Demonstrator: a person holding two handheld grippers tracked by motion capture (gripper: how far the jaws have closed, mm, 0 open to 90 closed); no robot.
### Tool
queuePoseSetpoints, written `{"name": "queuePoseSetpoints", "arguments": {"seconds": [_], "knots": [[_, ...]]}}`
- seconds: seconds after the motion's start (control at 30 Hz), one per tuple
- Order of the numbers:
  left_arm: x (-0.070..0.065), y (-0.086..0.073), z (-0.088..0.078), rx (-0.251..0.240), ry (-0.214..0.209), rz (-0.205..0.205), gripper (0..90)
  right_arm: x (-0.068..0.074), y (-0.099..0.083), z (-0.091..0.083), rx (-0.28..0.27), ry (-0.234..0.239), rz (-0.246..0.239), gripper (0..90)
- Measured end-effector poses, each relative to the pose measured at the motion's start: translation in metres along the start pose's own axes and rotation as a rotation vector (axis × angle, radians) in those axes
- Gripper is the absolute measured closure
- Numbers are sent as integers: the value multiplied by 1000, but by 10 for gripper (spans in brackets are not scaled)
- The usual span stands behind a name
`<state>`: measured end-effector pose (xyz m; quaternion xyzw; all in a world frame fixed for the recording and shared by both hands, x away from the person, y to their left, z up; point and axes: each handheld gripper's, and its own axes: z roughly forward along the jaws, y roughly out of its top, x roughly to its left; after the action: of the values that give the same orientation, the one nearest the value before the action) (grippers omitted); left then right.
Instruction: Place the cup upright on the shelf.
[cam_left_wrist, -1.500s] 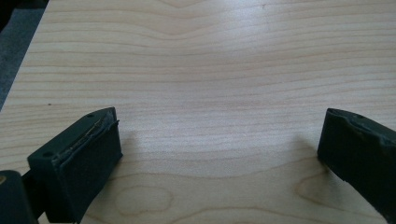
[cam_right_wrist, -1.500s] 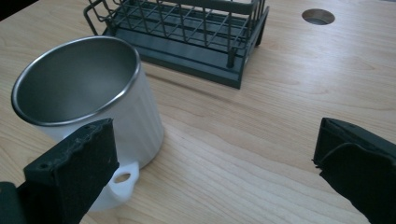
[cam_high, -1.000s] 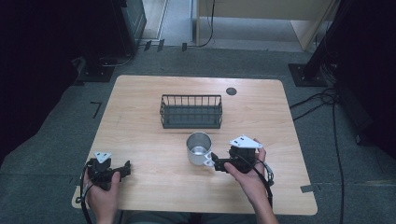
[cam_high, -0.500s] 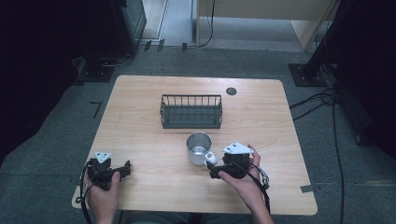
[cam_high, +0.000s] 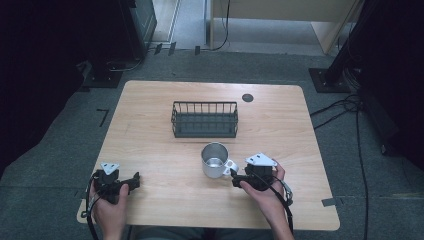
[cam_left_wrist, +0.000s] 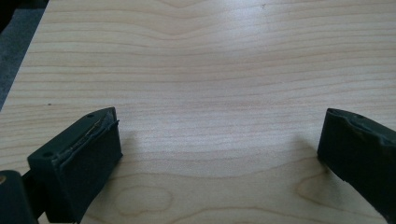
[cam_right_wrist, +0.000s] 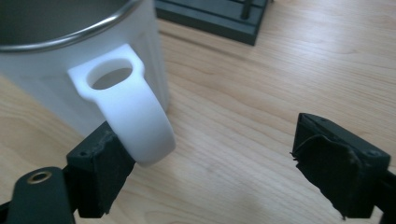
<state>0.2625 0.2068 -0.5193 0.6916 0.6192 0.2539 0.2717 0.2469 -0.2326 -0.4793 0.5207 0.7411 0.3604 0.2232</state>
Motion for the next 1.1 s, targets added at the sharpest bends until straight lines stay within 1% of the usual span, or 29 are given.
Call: {"name": "queuePoseSetpoints", "arguments": {"seconds": [0.03, 0.07, 0.23, 0.33, 0.4, 0.5, 0.57, 0.63, 0.67, 0.7, 0.73, 0.77, 0.83, 0.9, 0.93, 1.1], "knots": [[0, 0, 0, 0, 0, 0, 0, -4, 0, 1, -10, -9, 11, 193], [0, 0, 0, 0, 0, 0, 0, -5, 0, 1, -14, -8, 12, 223], [0, 0, 0, 0, 0, 0, 0, -7, 0, 4, -38, -5, -4, 383], [0, 0, 0, 0, 0, 1, 0, -6, 1, 8, -54, -8, 1, 439], [0, 0, 0, 0, 0, 1, 0, -3, 0, 11, -64, -8, -5, 477], [0, 0, 0, 0, 0, 0, 0, 1, 0, 18, -73, -13, -7, 490], [0, 0, 0, 0, 0, 0, 0, 2, 0, 21, -90, -22, 3, 549], [0, 0, 0, 0, 0, 0, 0, 3, 1, 22, -106, -24, 18, 589], [0, 0, 0, 0, 0, -1, 0, 3, 1, 22, -113, -27, 19, 632], [0, 0, 0, 0, 0, -1, 0, 3, 1, 22, -113, -27, 19, 632], [0, 0, 0, 0, 0, -1, 0, 5, 1, 23, -130, -23, 28, 691], [0, 0, 0, 0, 0, 0, 0, 6, 0, 23, -142, -23, 29, 716], [0, 0, 0, 0, 0, -1, 0, 8, 0, 24, -166, -45, 26, 732], [0, 0, 0, 0, -1, -1, 0, 9, 0, 24, -176, -50, 24, 739], [0, 0, 0, 0, 0, 0, 0, 10, 1, 23, -200, -66, 13, 747], [0, 0, 0, 0, 0, -1, 0, 8, 4, 19, -243, -86, 5, 784]]}}
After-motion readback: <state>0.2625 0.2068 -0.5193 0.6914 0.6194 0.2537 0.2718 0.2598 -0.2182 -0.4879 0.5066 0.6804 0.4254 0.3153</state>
